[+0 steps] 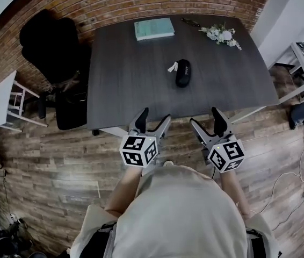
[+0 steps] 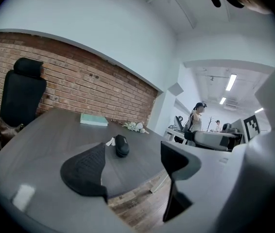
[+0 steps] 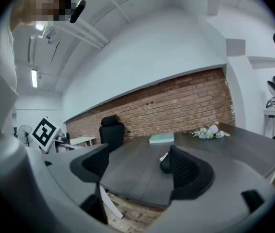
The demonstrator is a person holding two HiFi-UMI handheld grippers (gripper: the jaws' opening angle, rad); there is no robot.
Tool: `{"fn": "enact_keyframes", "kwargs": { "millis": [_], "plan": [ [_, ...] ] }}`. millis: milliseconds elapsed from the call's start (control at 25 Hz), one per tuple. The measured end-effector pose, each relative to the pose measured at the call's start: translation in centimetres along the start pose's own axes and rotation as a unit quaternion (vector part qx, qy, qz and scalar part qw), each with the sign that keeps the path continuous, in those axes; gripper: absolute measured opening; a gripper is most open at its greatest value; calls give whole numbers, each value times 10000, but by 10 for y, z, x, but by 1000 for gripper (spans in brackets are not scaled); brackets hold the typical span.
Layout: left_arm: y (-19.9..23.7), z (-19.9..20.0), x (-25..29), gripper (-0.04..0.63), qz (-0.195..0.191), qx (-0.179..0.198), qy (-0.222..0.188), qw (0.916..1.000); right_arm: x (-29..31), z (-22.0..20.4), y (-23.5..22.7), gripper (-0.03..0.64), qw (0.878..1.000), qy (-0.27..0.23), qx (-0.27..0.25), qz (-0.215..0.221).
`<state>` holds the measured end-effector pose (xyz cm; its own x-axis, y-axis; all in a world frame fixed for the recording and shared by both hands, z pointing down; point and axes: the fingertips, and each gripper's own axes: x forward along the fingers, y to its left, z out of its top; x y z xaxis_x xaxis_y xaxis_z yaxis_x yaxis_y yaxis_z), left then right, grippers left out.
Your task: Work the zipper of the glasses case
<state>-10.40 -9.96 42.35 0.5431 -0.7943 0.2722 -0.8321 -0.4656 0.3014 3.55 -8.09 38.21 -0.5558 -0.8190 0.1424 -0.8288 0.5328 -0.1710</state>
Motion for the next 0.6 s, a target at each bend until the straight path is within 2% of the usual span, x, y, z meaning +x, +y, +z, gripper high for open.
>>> {"fn": "enact_keyframes", "kwargs": {
  "millis": [280, 600],
  "plan": [
    [28, 0, 49, 344, -129, -213, 271, 9993, 26, -3, -30, 370, 9994, 157, 124, -266],
    [48, -10, 121, 342, -220, -792, 501, 9954, 52, -16, -77, 370, 9980, 448, 221, -392]
  ]
}}
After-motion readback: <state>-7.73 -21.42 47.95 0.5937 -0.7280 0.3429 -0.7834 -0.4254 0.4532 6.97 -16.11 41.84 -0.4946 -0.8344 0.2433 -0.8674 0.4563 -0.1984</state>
